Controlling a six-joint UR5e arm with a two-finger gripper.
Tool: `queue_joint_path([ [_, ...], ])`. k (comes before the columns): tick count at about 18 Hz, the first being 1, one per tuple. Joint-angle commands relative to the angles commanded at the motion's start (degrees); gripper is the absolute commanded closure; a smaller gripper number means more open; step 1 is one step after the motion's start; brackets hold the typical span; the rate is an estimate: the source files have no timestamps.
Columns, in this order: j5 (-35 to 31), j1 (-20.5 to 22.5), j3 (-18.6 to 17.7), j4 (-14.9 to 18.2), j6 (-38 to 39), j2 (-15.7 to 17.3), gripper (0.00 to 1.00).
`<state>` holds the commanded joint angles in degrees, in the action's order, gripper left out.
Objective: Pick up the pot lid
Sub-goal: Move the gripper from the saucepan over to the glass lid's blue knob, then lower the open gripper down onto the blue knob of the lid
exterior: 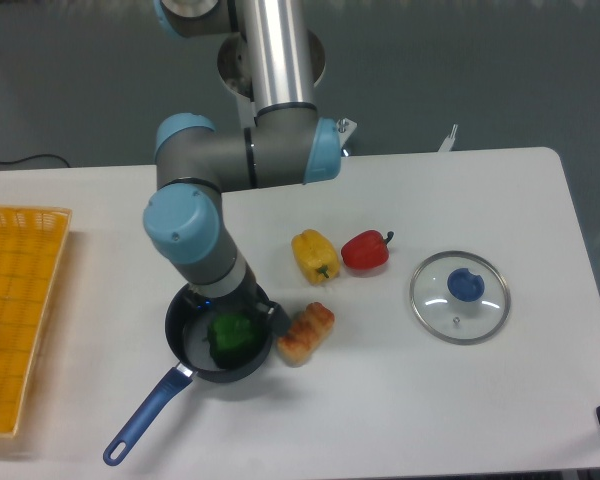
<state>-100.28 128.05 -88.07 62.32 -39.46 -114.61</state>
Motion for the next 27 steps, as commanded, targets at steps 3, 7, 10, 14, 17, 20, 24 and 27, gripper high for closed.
queue_joint_path([
  [3,-0.09,1.49,-0.26,-0.18,-4.03,0.53,0.0],
  [7,-0.78,5.71,-0.44,-0.35,-4.4,1.14,0.0],
  [10,-2.98,10.28,-0.18,-0.44,-6.05,1.76,0.0],
  [14,-2.72,14.94,-0.7,-0.27,-14.57,2.02,0.0],
  [17,-2.55,17.14,-0.62,-0.35,-16.35,2.11,0.0],
  [20,-0.88,19.51,-0.35,-0.44,-18.27,2.2,0.0],
  [24,-0.53,21.36,-0.79,-0.35,-27.06,2.9,0.0],
  [27,-0.35,23.2,-0.88,-0.35,-33.2,2.82,0.0],
])
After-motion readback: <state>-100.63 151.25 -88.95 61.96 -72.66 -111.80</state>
